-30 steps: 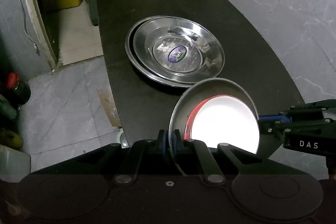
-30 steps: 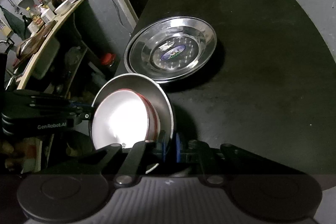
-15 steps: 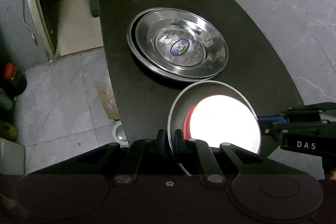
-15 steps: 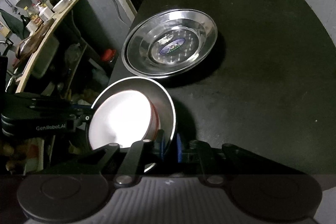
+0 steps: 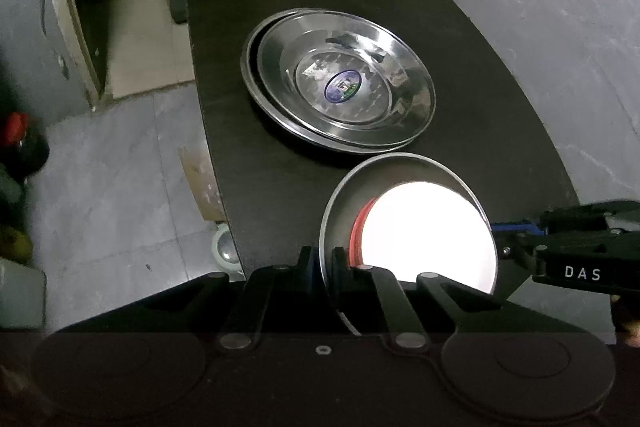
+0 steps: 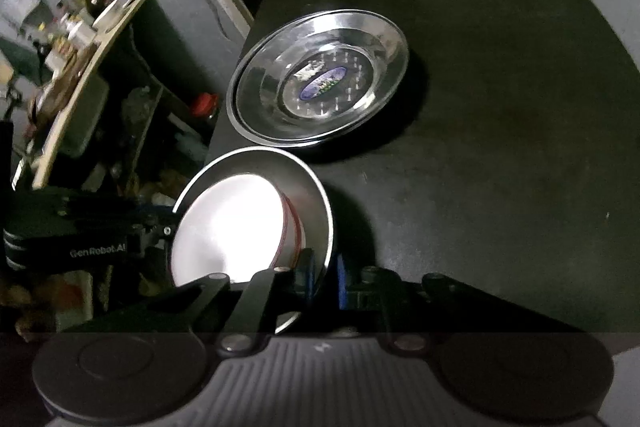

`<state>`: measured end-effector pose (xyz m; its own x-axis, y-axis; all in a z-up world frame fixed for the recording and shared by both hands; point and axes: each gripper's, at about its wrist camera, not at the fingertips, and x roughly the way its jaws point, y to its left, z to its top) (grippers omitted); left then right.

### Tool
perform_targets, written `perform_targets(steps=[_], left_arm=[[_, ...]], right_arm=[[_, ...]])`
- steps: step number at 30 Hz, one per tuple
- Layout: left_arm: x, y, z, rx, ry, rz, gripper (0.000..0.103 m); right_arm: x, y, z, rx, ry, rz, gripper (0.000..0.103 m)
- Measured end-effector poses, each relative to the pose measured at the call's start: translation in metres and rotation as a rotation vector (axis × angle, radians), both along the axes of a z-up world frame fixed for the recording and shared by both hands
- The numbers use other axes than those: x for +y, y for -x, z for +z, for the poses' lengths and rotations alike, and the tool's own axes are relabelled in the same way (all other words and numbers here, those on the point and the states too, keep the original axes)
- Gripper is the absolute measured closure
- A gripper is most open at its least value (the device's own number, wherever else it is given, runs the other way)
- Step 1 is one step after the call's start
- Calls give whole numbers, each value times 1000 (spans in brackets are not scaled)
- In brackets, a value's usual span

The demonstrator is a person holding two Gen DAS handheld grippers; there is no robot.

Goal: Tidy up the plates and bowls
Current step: 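Lift the basin with the left tool and carry it over the labelled steel plate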

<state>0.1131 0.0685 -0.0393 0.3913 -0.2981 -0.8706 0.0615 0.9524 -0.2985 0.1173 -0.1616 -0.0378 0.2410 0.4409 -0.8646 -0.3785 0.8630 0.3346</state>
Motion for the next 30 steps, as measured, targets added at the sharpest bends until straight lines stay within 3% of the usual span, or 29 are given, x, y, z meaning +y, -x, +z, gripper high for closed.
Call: perform_targets(steps=[30], left_arm=[[12, -10, -2, 55, 88, 71, 96]], right_arm=[[-8, -15, 2, 46, -63, -79, 93]])
